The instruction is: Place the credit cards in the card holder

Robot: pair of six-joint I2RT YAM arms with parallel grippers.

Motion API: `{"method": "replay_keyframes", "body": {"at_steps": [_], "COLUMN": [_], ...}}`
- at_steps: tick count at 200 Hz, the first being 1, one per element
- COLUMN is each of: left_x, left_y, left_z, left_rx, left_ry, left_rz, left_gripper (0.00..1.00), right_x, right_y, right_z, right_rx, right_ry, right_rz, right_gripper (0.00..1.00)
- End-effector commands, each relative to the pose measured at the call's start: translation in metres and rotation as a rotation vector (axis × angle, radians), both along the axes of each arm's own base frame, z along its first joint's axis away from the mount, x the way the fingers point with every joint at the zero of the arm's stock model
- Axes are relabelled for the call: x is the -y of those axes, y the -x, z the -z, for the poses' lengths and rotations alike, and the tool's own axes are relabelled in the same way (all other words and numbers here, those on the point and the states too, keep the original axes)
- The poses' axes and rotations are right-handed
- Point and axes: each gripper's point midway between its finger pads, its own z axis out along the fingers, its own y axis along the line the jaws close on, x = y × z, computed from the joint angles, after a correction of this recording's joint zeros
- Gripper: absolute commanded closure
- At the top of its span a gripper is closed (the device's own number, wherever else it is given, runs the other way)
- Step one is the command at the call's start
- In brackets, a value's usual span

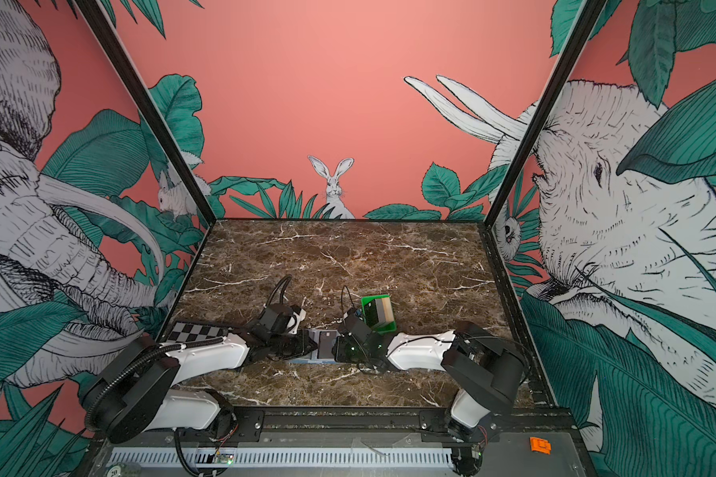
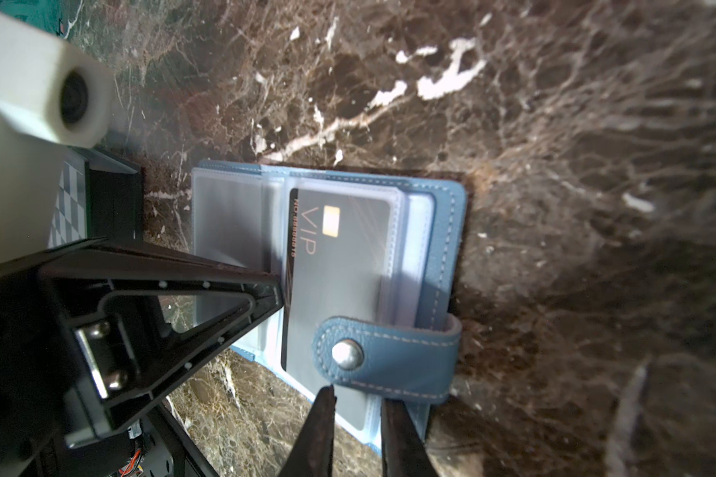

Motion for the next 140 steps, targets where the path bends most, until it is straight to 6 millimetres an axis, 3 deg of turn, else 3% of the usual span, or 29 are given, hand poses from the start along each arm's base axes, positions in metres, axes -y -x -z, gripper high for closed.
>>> {"method": "replay_keyframes", "body": {"at_steps": [1,50,140], "left_x": [-0.01,-0.008,-0.001], "left_y": [0.011,0.012,0.009], "left_z": [0.018,0.019,0.015], "left_rx": [-0.047,-0.048,-0.045], "left_ry": [-0.069,-0.066,-0.03], "left_rz": [0.001,0.004,0.002], "left_gripper": [0.9,0.9,0.9], "right_x": [-0.003,-0.005,-0.005], "right_y": [-0.002,-0.003,-0.007], "right_z": [0.006,0.008,-0.005], "right_rx": [-0.007,-0.009,0.051], "right_ry": [-0.006,-0.004,0.048], "right_rz": [0.004,-0.004,-0.049], "right_gripper": [0.79,0.79,0.8]}}
